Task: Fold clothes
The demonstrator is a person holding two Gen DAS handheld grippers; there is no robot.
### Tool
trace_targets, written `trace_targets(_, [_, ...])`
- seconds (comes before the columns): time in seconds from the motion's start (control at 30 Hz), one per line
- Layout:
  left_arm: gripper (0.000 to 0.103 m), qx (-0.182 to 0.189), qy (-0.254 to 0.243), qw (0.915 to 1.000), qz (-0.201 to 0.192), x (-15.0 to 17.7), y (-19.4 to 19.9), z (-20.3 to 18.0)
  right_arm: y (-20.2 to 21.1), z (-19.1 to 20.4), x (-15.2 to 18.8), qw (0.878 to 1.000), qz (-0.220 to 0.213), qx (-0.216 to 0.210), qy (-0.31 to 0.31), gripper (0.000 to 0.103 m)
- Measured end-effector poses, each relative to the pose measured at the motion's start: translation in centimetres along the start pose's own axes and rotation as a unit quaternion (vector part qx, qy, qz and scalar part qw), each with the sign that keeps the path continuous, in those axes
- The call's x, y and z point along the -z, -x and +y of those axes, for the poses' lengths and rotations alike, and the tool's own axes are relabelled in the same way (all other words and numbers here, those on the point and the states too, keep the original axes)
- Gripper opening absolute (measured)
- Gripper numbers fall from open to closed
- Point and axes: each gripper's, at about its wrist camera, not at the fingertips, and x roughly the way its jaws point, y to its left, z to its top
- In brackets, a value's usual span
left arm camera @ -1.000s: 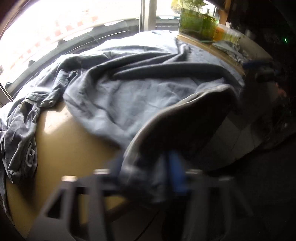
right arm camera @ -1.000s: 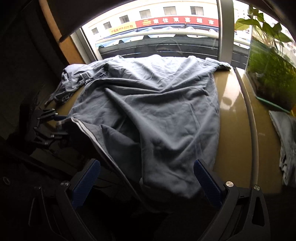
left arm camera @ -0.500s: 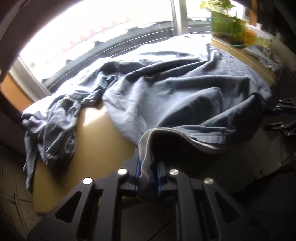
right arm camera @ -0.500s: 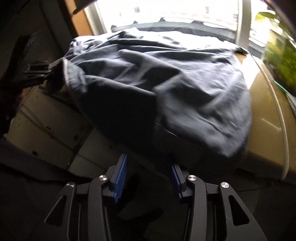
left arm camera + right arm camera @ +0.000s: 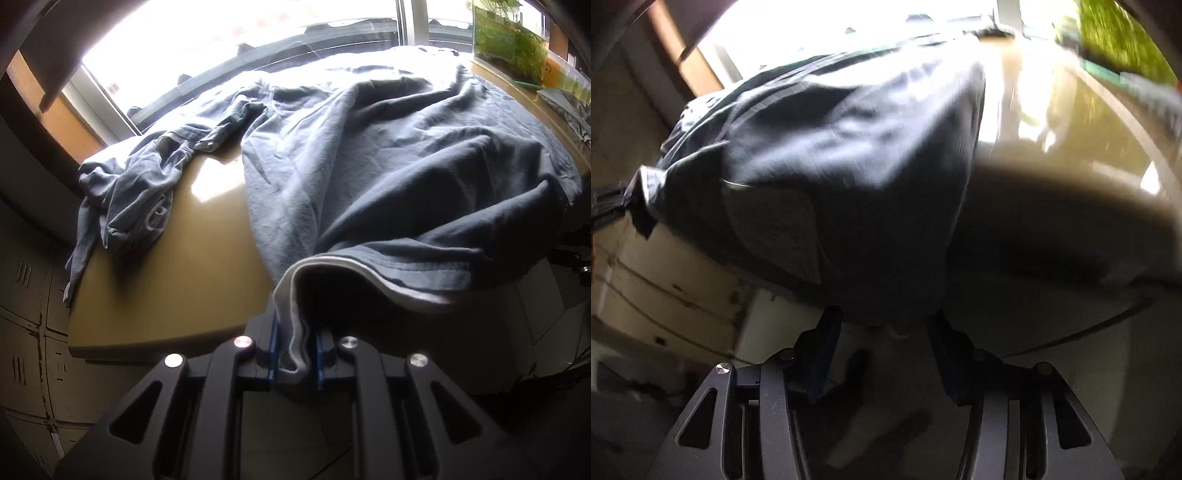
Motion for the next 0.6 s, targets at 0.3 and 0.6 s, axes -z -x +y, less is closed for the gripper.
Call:
trace_targets(0.3, [0.017, -0.019, -0.014, 0.9997, 0.002, 0.7, 0.6, -1.1, 2.2, -0.9, 0.6, 0.995, -0.032, -0.094, -0.029, 0.010])
trace_targets(0.6, [0.015, 0.024, -0.038, 0.9990, -0.007, 5.8, 6.0, -3.6, 14.3, -1.9, 2.4, 0.989, -0.065, -0.134, -0.009, 0.010])
